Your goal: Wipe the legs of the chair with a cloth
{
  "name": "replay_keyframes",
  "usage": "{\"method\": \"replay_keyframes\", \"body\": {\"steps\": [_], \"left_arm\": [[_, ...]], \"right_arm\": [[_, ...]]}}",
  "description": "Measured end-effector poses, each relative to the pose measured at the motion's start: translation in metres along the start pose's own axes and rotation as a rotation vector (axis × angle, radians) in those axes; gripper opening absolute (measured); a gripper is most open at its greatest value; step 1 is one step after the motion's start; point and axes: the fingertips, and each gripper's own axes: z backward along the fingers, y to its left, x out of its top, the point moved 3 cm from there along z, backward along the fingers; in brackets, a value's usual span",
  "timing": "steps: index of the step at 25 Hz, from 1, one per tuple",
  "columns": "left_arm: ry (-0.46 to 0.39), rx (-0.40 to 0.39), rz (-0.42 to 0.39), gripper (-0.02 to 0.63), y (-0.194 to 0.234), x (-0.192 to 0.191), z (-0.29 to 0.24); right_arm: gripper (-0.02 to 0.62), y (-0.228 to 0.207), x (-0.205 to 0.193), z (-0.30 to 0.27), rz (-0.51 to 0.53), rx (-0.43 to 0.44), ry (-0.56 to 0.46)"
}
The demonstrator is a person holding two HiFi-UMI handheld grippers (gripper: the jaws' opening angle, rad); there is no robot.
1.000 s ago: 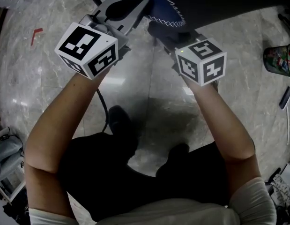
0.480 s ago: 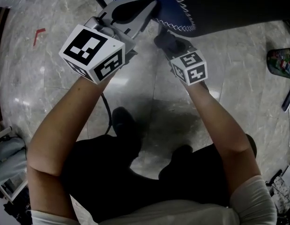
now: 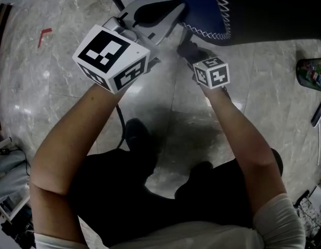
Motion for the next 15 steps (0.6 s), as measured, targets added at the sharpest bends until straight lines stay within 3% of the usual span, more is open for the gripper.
{"method": "replay_keyframes", "body": {"steps": [12,15], "left_arm": [[-0.008,0.020,-0.015,0.006,-0.002,0.002,0.000],[-0.013,0.025,-0.021,0.006,-0.002,0.004,0.001]], "right_arm": [[0.112,0.052,0.122,0.105,0.170,0.017,-0.334],[0.110,0.058,0.133,0.116,0.191,0.010,-0.360]]}}
